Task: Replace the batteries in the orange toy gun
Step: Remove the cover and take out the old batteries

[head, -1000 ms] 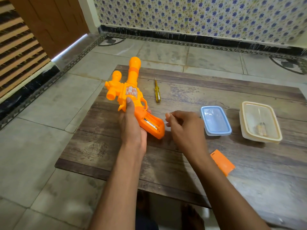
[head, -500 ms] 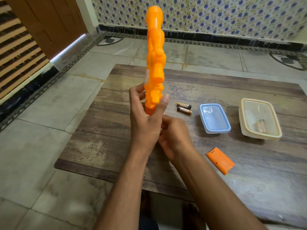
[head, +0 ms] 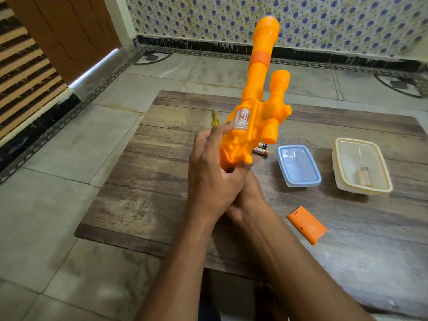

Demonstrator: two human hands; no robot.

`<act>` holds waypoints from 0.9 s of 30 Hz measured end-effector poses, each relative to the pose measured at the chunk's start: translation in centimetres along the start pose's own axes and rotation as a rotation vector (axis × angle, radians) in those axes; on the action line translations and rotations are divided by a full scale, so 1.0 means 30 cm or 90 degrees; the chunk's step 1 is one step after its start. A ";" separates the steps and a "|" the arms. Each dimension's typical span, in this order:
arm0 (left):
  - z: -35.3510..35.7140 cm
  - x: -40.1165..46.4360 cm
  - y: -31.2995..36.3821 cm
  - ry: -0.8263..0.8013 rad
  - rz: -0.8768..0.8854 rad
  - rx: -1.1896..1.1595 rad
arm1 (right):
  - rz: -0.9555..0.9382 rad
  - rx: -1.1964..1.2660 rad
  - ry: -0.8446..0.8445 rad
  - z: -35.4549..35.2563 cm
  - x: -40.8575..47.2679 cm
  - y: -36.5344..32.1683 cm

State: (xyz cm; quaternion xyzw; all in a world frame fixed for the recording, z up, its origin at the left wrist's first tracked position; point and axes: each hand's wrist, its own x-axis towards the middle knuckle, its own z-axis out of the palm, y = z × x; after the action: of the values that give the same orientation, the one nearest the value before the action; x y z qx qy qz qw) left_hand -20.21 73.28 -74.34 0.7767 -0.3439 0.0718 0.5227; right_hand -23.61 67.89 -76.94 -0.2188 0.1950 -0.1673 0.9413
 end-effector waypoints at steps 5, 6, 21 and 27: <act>-0.007 0.004 0.010 0.011 0.015 -0.027 | -0.004 0.017 -0.033 -0.007 0.006 -0.006; -0.009 0.004 0.010 0.011 0.019 -0.030 | -0.006 0.018 -0.037 -0.008 0.006 -0.006; -0.008 0.007 0.018 0.043 0.024 -0.056 | 0.007 0.092 -0.095 0.018 -0.021 -0.010; -0.017 0.017 0.008 0.068 0.022 -0.063 | 0.076 0.078 0.018 0.008 -0.002 -0.021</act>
State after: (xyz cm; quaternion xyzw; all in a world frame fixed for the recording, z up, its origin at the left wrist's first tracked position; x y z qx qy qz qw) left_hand -19.85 73.43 -73.70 0.7389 -0.3322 0.1049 0.5767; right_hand -23.69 67.45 -76.42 -0.1467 0.2101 -0.1254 0.9584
